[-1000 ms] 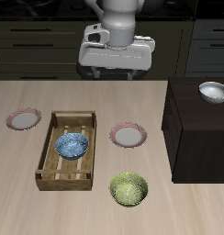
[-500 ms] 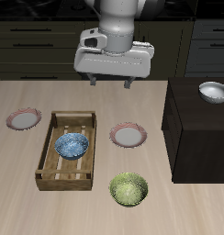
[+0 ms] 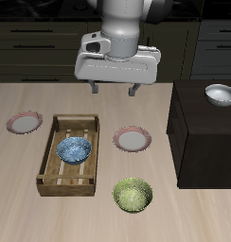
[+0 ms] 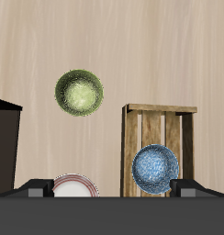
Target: Stack the green bowl on the blue bowl
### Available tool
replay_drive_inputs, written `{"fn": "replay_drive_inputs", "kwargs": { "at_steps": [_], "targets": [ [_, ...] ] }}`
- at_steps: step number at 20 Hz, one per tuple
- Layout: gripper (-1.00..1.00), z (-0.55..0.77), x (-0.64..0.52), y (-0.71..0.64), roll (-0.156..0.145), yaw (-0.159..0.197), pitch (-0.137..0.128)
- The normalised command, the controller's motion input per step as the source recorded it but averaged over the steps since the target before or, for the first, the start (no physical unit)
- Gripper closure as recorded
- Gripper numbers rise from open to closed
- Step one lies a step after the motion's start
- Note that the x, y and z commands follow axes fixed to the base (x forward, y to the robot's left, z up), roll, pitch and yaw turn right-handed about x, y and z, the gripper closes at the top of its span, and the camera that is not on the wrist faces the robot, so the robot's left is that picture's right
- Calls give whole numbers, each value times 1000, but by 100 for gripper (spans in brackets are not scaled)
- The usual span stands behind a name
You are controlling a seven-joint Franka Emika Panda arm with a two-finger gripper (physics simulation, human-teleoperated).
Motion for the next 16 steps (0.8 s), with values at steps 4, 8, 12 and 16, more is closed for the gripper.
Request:
{"fn": "replay_drive_inputs", "kwargs": {
  "at_steps": [4,8,12,16],
  "targets": [
    [-100,97,199,88,11,40,-51],
    [-100,43,196,42,-5,-14,-7],
    [-100,74,296,19,-14,-10,-6],
    [-100,95,267,-22,2,-16,-6]
  ]
}}
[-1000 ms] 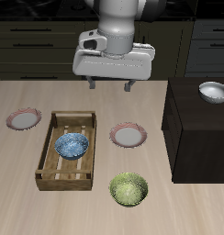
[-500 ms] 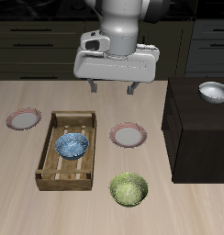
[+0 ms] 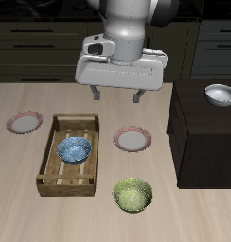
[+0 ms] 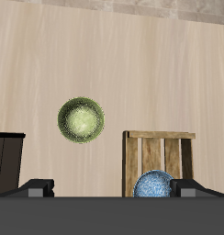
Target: Stack the green bowl on the blue bowl
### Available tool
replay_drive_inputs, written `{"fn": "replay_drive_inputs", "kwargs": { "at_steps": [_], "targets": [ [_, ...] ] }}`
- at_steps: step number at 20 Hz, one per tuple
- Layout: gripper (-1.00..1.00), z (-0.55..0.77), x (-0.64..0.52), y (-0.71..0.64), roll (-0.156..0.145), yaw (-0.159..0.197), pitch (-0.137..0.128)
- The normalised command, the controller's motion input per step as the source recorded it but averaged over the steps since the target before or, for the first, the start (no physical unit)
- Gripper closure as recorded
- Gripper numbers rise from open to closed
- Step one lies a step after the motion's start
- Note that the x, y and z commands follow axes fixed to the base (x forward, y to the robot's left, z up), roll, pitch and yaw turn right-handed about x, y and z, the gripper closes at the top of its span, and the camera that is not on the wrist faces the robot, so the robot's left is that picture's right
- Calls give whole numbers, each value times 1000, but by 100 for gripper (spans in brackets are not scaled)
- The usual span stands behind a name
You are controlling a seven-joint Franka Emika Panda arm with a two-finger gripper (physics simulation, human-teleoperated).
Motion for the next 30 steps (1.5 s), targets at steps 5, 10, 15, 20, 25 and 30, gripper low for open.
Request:
{"fn": "replay_drive_inputs", "kwargs": {
  "at_steps": [5,10,15,20,25,30],
  "targets": [
    [-100,72,301,50,9,13,-3],
    [-100,-8,213,104,11,13,4],
    [-100,-24,257,-18,-8,-17,4],
    [-100,-294,303,-95,-29,34,35],
    [-100,-280,109,-47,5,9,28],
    [-100,-321,65,-15,1,-1,42]
  ]
}}
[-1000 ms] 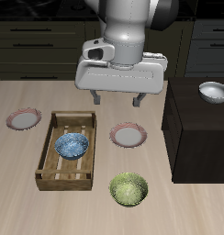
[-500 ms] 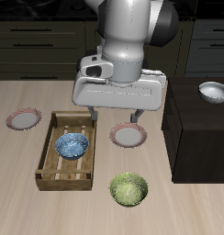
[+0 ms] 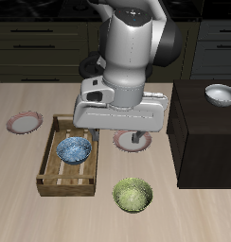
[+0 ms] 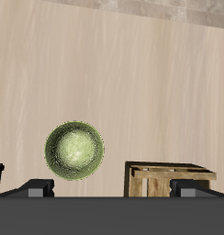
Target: Stack the green bowl on the blue bowl
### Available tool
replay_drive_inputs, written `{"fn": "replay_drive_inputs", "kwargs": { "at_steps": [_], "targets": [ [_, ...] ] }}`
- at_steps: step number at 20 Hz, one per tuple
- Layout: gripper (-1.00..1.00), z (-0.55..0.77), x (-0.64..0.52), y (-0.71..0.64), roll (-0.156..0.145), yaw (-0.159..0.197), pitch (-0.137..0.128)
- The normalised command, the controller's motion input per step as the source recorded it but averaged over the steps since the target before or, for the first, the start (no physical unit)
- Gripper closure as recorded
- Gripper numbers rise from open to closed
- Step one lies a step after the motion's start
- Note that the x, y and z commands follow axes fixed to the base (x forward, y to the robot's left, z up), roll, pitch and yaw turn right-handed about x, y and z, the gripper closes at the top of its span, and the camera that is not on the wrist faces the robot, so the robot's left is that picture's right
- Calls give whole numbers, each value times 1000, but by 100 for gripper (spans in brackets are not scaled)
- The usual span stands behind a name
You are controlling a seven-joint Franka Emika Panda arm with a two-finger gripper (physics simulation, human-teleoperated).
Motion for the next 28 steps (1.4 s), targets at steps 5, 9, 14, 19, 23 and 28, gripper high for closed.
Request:
{"fn": "replay_drive_inputs", "kwargs": {
  "at_steps": [5,9,14,19,23,28],
  "targets": [
    [-100,-318,94,40,8,3,31],
    [-100,-215,128,-3,-2,1,19],
    [-100,-236,145,0,-11,-17,16],
    [-100,-330,102,-11,-20,-6,32],
    [-100,-377,77,79,4,7,43],
    [-100,-303,-12,67,9,-9,42]
  ]
}}
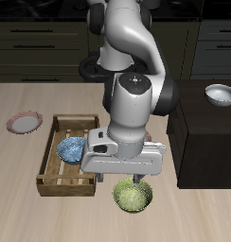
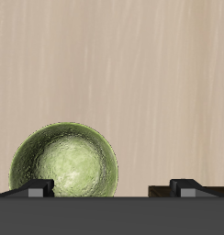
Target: Stack the green bowl on the blue bowl
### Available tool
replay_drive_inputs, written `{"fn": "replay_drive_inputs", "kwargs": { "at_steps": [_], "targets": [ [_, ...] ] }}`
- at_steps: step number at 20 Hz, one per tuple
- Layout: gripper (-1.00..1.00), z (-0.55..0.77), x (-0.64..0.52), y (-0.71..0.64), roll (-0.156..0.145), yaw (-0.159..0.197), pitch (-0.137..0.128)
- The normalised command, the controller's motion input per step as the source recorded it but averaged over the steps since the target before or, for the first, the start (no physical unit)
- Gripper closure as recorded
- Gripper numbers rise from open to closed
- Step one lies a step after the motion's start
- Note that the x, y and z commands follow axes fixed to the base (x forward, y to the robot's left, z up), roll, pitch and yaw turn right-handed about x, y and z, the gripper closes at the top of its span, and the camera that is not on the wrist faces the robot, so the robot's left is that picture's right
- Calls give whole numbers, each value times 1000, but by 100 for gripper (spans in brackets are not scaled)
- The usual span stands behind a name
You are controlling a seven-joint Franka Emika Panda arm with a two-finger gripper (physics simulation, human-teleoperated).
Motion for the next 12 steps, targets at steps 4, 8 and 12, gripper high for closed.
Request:
{"fn": "replay_drive_inputs", "kwargs": {
  "at_steps": [4,8,12],
  "targets": [
    [-100,-359,20,-10,14,-16,58],
    [-100,-329,-23,-86,-12,5,46],
    [-100,-281,-5,-128,-10,-9,53]
  ]
}}
